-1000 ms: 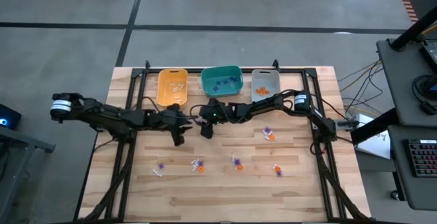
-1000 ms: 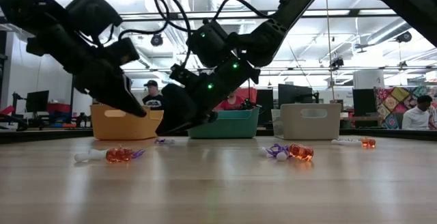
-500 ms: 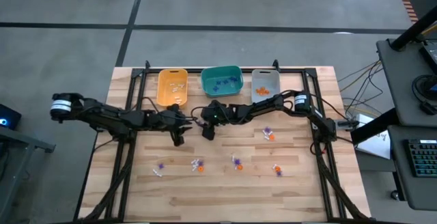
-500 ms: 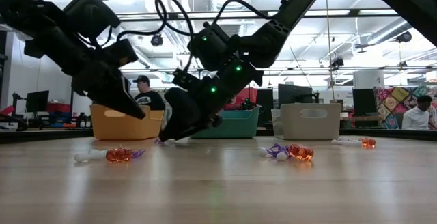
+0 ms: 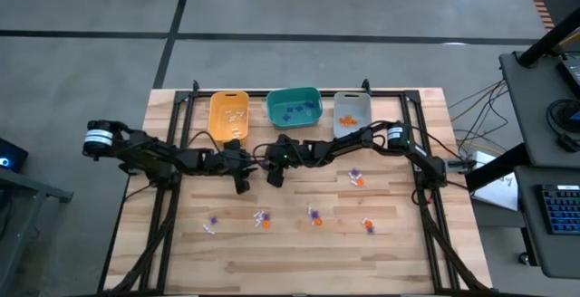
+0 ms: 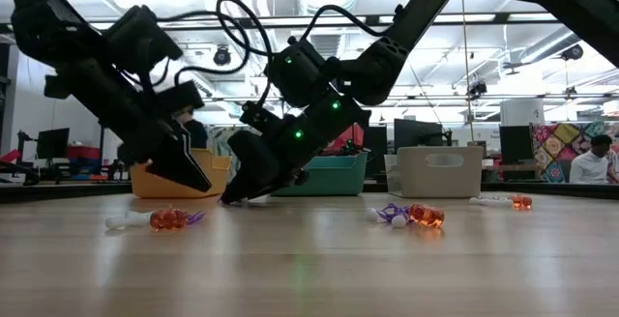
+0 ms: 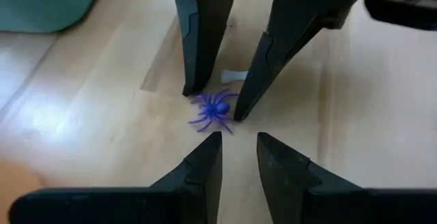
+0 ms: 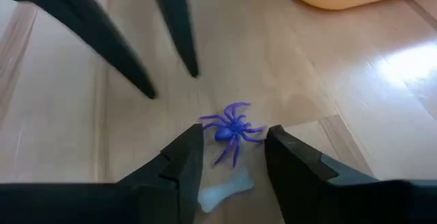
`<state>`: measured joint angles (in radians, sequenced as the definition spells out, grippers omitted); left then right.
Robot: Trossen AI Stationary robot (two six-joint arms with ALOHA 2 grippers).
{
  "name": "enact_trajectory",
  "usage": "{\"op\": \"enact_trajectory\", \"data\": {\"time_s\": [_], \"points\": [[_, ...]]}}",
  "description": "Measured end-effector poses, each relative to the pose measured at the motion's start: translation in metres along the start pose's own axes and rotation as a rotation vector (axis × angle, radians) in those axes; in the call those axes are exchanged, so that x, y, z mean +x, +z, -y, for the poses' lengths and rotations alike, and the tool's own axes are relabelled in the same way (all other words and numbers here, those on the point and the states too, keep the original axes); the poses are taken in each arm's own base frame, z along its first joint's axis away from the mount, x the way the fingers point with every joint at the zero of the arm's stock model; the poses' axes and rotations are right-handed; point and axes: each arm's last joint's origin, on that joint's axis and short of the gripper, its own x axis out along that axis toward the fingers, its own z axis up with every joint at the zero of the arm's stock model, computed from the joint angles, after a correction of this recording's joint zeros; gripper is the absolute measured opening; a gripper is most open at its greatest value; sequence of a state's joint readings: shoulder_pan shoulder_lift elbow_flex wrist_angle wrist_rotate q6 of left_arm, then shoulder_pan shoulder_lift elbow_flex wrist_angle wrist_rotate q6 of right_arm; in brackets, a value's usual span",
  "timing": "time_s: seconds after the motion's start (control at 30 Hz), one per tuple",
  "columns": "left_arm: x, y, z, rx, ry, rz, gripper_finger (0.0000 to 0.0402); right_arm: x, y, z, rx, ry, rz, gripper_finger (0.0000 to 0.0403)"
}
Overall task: Sort Halloween decoration
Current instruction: Put the violet spider toy into the green bin
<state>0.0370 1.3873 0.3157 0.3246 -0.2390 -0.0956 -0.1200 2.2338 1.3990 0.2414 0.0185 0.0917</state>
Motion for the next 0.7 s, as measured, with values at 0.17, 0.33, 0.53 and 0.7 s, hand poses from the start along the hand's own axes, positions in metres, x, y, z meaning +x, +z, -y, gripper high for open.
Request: {"op": "enact_trajectory", "data": {"time_s": [0.17, 0.33, 0.53, 0.7], "points": [[0.008, -0.004, 0.001, -0.005, 0.019, -0.015, 0.0075, 0.0, 0.001, 0.0, -0.036, 0.004, -0.001, 0.0106], [0.011, -0.007, 0.0, -0.015, 0.054, -0.031, 0.0075, 0.0, 0.003, -0.001, -0.052, 0.008, -0.002, 0.007], [0.007, -0.003, 0.0, -0.024, 0.052, -0.005, 0.0075, 0.0, 0.005, -0.001, -0.059, 0.01, 0.0, 0.0036], [0.001, 0.003, -0.001, -0.034, 0.048, 0.032, 0.0075, 0.0, 0.006, -0.001, -0.061, 0.024, 0.003, 0.0013]]}}
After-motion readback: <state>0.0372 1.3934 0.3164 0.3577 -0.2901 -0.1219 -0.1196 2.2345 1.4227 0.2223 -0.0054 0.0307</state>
